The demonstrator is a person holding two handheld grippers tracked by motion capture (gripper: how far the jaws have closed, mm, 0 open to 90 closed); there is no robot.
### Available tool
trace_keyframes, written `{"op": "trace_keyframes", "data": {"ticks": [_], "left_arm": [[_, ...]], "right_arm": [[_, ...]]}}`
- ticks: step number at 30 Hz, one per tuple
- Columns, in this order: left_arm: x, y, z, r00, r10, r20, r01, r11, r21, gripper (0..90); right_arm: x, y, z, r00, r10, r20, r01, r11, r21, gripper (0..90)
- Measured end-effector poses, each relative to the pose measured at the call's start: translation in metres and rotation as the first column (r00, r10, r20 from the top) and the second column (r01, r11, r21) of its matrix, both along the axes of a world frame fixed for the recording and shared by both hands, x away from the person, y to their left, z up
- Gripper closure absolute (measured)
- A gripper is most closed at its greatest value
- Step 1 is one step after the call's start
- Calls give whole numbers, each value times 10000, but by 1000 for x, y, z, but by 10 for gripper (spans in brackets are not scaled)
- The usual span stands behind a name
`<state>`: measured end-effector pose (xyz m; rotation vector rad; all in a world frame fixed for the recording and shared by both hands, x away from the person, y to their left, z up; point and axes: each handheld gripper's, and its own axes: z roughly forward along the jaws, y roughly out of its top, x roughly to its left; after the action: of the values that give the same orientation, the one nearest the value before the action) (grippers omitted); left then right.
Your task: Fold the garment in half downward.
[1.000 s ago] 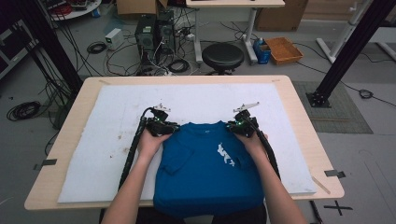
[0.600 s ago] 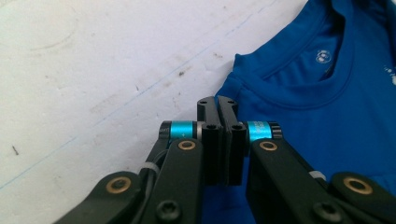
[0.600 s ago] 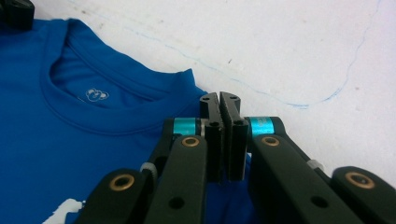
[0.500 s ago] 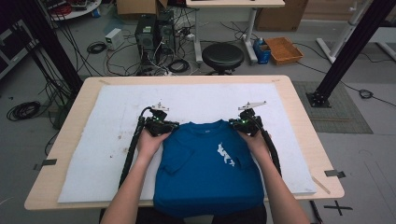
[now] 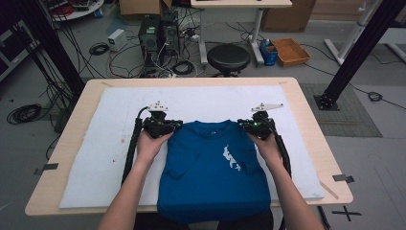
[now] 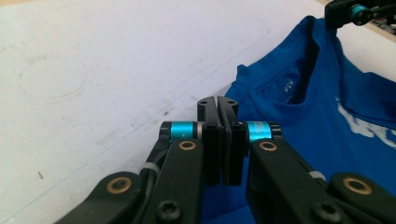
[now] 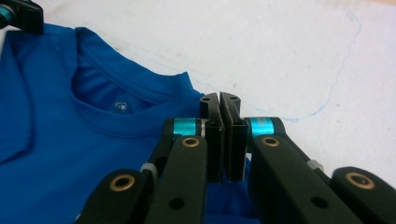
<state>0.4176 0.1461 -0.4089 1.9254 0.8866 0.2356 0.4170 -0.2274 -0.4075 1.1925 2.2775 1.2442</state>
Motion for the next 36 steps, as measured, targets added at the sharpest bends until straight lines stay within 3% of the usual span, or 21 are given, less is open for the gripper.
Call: {"op": "trace_keyframes", "data": {"ticks": [4,5,11,19,24,32,35,36], "left_arm": [[-17,3,10,9988,-373,327,377,9992,-125,884],[-22,3,12,9982,-467,374,473,9988,-149,884],[-54,4,20,9923,-973,770,970,9953,74,884],[-95,4,17,9827,-1545,1027,1503,9875,471,884],[-121,5,13,9763,-1856,1113,1802,9820,573,883],[-157,4,1,9593,-2592,1118,2453,9614,1243,883],[-167,2,-3,9529,-2853,1027,2695,9521,1441,882],[-167,2,-3,9529,-2853,1027,2695,9521,1441,882]], "right_arm": [[-18,-4,10,9994,86,322,-92,9998,167,889],[-29,-6,13,9990,133,420,-141,9997,183,889],[-58,-7,17,9958,377,832,-374,9993,-50,890],[-111,-9,17,9904,630,1230,-588,9975,-379,889],[-143,-8,15,9844,914,1504,-793,9933,-846,889],[-181,-10,7,9789,1346,1536,-1146,9845,-1325,889],[-193,-10,3,9786,1482,1429,-1268,9807,-1491,889],[-193,-10,3,9786,1482,1429,-1268,9807,-1491,889]]}}
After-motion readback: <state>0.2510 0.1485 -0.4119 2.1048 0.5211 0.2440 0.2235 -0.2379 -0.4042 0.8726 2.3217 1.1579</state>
